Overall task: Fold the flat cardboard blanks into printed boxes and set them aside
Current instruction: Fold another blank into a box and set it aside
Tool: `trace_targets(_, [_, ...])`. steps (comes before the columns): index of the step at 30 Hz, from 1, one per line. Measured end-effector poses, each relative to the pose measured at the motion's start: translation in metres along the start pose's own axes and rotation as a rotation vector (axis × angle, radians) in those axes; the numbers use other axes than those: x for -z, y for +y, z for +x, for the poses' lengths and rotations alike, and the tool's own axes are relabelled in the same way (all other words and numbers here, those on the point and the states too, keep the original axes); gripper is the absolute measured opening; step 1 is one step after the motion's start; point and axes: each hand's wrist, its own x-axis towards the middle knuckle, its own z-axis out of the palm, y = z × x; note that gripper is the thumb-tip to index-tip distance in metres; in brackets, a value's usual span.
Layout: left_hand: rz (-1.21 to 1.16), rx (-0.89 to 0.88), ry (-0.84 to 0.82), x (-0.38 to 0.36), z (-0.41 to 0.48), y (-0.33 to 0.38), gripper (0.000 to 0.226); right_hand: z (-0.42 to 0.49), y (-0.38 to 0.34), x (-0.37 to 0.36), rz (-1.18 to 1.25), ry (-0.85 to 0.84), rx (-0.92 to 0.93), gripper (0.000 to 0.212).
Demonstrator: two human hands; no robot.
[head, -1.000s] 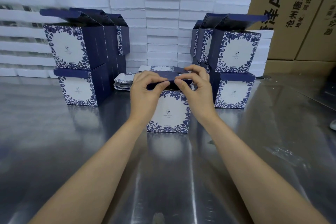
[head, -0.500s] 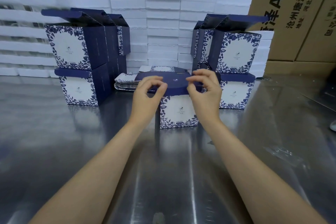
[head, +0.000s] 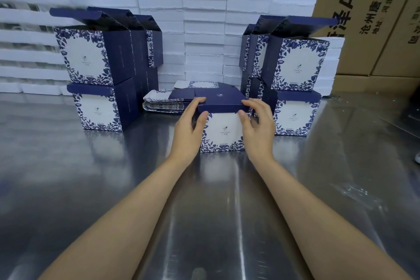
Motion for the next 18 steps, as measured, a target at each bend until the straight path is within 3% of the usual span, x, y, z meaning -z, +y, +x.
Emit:
trace_targets(4, [0.114,-0.077,0.036,-0.002,-0.001,0.000,0.041,-0.002,-0.002,-0.001,-0.003,0.046,0.022,0.019])
trace_targets(8, [0.122,-0.103,0.082,-0.005,-0.001,0.001,0.038,-0.005,-0.001,-0.006,-0.036,0.054,0.047,0.019])
trace_targets(13, [0.162,-0.093,0.026,-0.006,-0.002,-0.005,0.043,-0.008,0.002,-0.008,-0.062,0.017,0.061,0.024])
trace_targets(18, [0.127,-0.089,0.104,0.004,0.003,-0.011,0.043,-0.010,-0.003,-0.011,-0.029,-0.091,0.072,0.030])
